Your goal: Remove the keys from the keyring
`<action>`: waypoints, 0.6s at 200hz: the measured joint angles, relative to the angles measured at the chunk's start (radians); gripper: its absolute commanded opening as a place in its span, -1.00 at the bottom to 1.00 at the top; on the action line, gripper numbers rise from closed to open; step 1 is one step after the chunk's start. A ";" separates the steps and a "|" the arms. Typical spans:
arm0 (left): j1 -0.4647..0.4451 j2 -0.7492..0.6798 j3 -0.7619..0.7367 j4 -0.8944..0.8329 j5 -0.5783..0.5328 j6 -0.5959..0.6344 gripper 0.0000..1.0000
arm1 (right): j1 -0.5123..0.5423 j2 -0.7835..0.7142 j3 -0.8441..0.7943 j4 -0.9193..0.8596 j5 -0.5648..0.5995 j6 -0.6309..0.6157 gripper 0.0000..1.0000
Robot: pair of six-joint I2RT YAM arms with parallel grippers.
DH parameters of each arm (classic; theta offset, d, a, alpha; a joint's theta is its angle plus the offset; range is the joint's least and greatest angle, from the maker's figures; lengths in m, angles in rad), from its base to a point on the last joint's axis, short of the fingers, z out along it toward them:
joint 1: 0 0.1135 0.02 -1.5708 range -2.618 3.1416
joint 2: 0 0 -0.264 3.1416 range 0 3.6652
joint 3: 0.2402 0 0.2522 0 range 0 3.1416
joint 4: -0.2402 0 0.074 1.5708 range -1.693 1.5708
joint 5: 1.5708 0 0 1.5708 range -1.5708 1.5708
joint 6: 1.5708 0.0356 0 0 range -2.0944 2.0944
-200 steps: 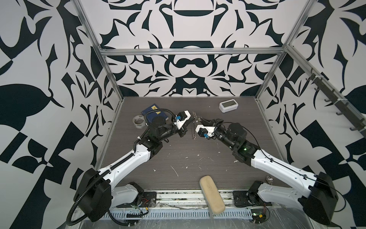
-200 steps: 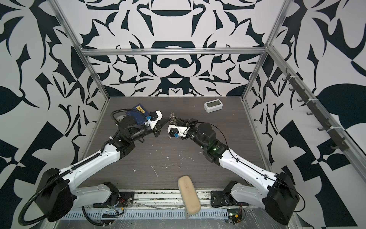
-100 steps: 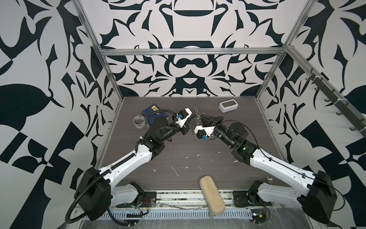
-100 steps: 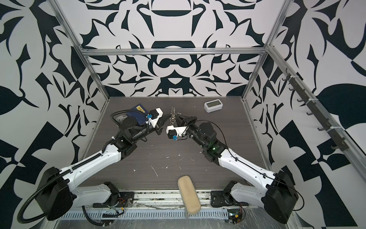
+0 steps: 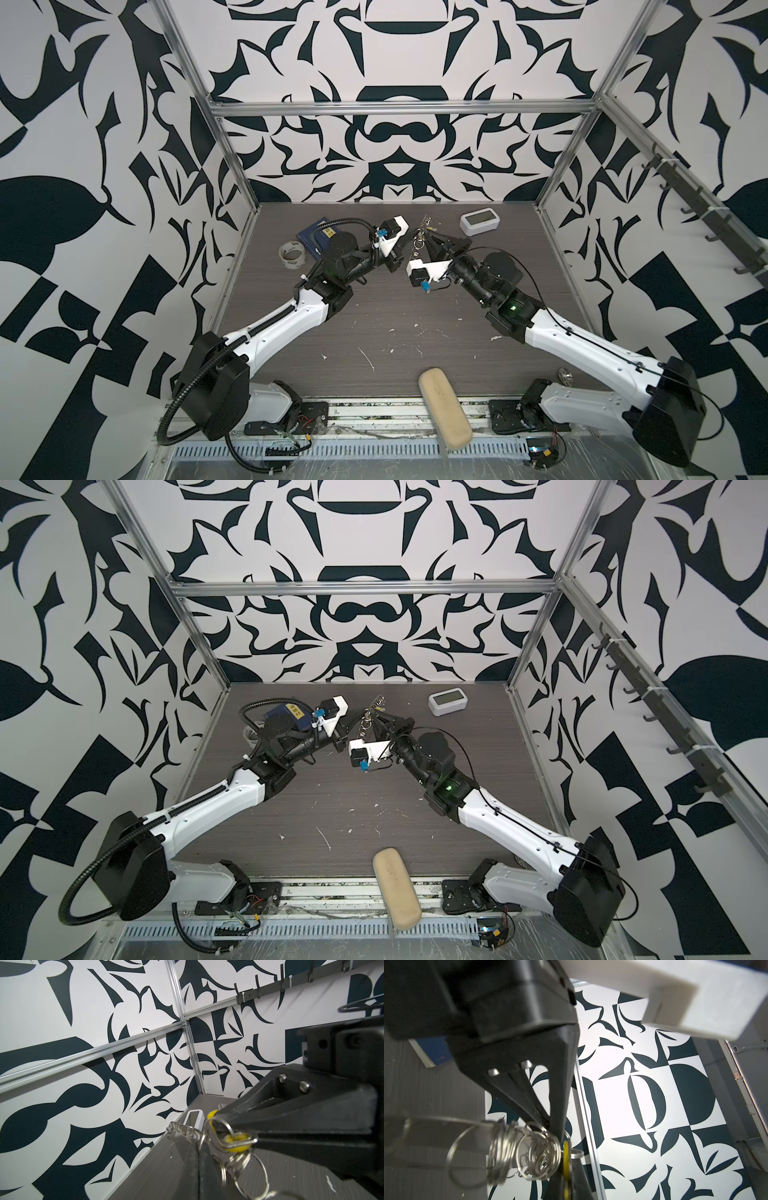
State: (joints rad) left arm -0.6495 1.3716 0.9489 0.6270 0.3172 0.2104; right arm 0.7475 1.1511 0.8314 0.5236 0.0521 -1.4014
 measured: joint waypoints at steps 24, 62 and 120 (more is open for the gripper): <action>0.009 0.024 0.010 0.015 0.017 -0.002 -1.00 | -0.002 0.009 -0.001 0.013 0.020 -0.013 -1.00; 0.022 0.052 0.010 0.079 0.048 -0.013 -1.00 | -0.002 0.008 -0.022 0.048 0.039 -0.015 -1.00; 0.055 0.137 0.010 0.296 0.151 -0.071 -1.00 | -0.006 0.005 -0.045 0.113 0.067 0.018 -1.00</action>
State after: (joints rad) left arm -0.5941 1.5089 0.9588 0.9226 0.4683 0.1394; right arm 0.7410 1.1564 0.7868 0.6369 0.1188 -1.3834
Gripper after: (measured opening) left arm 0.042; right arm 0.064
